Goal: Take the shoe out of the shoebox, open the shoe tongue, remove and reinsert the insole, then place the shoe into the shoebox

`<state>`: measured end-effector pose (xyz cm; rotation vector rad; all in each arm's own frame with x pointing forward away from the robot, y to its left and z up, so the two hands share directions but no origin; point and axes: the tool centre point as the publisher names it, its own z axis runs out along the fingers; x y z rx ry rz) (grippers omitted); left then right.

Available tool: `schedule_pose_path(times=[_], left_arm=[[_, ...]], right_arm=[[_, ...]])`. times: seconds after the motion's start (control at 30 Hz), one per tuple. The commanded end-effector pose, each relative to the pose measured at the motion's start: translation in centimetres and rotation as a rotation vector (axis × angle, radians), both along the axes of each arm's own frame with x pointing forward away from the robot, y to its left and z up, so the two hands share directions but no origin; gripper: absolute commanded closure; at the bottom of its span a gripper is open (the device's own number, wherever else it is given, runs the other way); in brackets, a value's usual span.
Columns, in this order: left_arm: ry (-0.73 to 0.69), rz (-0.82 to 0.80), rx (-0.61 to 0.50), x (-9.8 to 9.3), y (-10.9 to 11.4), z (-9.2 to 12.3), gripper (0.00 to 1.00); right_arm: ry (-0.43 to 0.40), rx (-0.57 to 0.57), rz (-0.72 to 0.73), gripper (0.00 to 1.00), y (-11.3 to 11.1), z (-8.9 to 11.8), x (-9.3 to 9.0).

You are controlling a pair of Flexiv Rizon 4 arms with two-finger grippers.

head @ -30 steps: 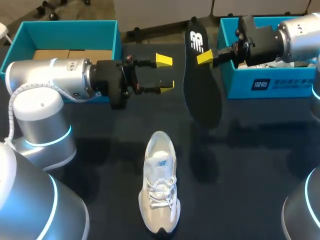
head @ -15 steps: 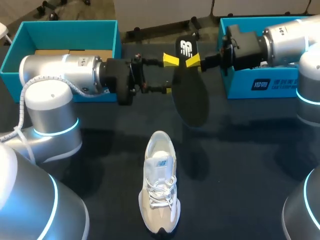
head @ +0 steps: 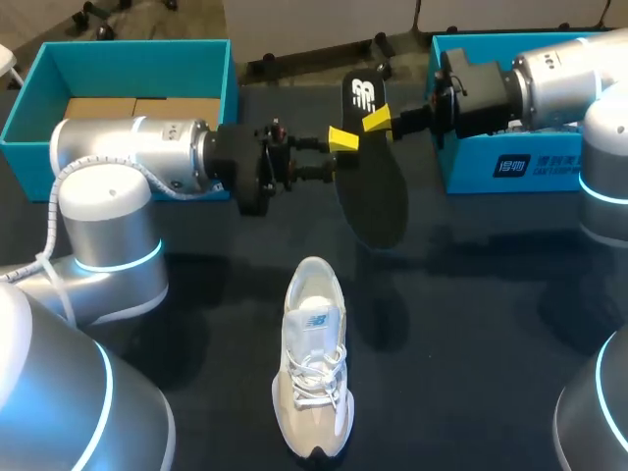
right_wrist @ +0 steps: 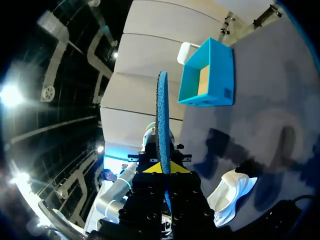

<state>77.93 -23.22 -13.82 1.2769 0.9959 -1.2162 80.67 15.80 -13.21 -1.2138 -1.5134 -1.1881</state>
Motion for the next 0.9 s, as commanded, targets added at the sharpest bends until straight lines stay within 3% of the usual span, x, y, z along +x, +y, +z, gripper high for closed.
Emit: schedule_pose_path(times=[0.03, 0.13, 0.27, 0.43, 0.47, 0.5, 0.53, 0.7, 0.73, 0.77, 0.8, 0.9], left_arm=[[-0.002, 0.005, -0.009, 0.1, -0.5, 0.0, 0.62], [-0.003, 0.004, -0.011, 0.2, -0.8, -0.1, 0.6], [-0.001, 0.008, -0.013, 0.4, -1.0, -0.1, 0.71], [-0.004, 0.012, -0.008, 0.5, -1.4, -0.4, 0.73], [-0.006, 0.017, -0.009, 0.5, -1.6, -0.5, 0.78], [-0.006, 0.02, -0.012, 0.6, -1.7, -0.5, 0.96], [-0.008, 0.025, -0.013, 0.6, -1.7, -0.5, 1.0], [-0.018, 0.041, -0.012, 0.7, -1.9, -0.6, 1.0], [-0.018, 0.041, -0.013, 0.7, -1.9, -0.5, 1.0], [-0.019, 0.041, -0.012, 0.8, -1.7, -0.5, 1.0], [-0.019, 0.041, -0.012, 0.8, -1.7, -0.4, 1.0], [-0.022, 0.045, -0.006, 0.8, -1.1, -0.2, 1.0]], right_arm=[[0.0, -0.002, 0.001, 1.0, 0.2, -0.1, 0.1], [0.0, -0.002, 0.001, 1.0, 0.2, -0.1, 0.1], [0.0, -0.002, 0.001, 1.0, 0.2, -0.1, 0.1], [0.0, -0.002, 0.001, 1.0, 0.2, -0.1, 0.1], [0.0, -0.002, 0.001, 1.0, 0.2, -0.1, 0.1], [0.0, -0.002, 0.001, 1.0, 0.2, -0.1, 0.1], [0.0, -0.002, 0.001, 1.0, 0.2, -0.1, 0.1], [0.0, -0.002, 0.001, 1.0, 0.2, -0.1, 0.1], [-0.006, -0.003, -0.001, 0.68, 0.1, 0.0, 0.1], [-0.015, 0.004, -0.005, 0.08, 0.0, 0.0, 0.0], [-0.02, 0.008, -0.008, 0.0, 0.0, 0.1, -0.1], [-0.031, 0.013, -0.025, 0.0, -0.4, 0.1, -0.4]])
